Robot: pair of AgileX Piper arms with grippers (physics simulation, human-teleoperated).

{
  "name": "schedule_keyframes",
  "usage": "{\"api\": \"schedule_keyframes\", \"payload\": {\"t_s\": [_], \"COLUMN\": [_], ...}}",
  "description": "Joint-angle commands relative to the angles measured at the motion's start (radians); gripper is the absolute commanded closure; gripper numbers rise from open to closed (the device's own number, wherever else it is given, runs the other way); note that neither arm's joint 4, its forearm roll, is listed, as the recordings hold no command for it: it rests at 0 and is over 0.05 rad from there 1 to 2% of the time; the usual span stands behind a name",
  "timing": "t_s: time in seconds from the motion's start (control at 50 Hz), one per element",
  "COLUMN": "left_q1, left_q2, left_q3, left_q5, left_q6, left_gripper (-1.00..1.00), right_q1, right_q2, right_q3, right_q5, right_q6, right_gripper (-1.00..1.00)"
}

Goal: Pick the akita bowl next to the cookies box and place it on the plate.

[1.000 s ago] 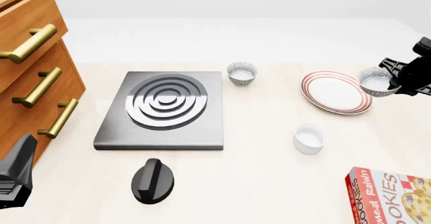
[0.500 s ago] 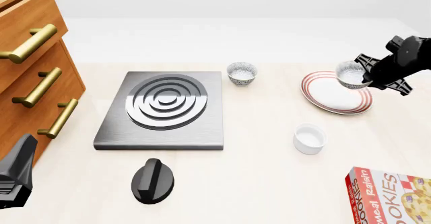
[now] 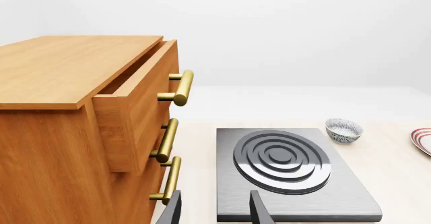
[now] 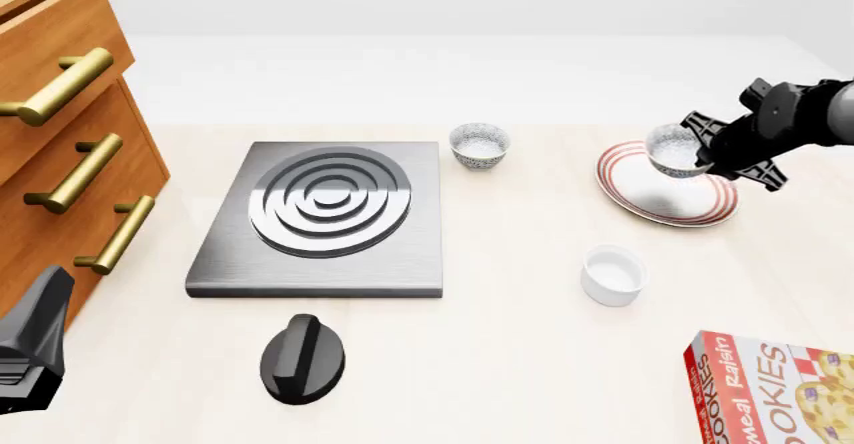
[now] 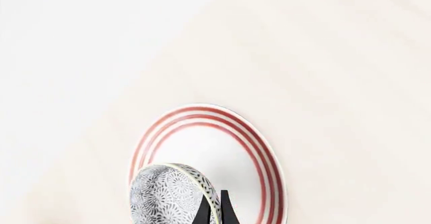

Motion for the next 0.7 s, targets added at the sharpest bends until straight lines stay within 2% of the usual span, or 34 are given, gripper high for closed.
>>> {"api": "schedule_keyframes", "payload": {"t_s": [0.02, 0.18, 0.7], "left_q1": [0.000, 0.000, 0.000], "left_q2": [0.000, 0.000, 0.000], "left_q3": [0.000, 0.000, 0.000], "left_q5": [0.000, 0.000, 0.000], "left_q6": [0.000, 0.000, 0.000], "left_gripper": [-1.00, -1.00, -1.00], "right_q1": [0.007, 0.004, 0.002], "right_q2": [0.028, 0.050, 0.074], "right_q3": [-0.039, -0.063, -0.037], "right_q5": [-0.004, 0.004, -0.022], "right_q6": [0.000, -0.009, -0.015], "right_gripper": [1.00, 1.00, 1.00]}}
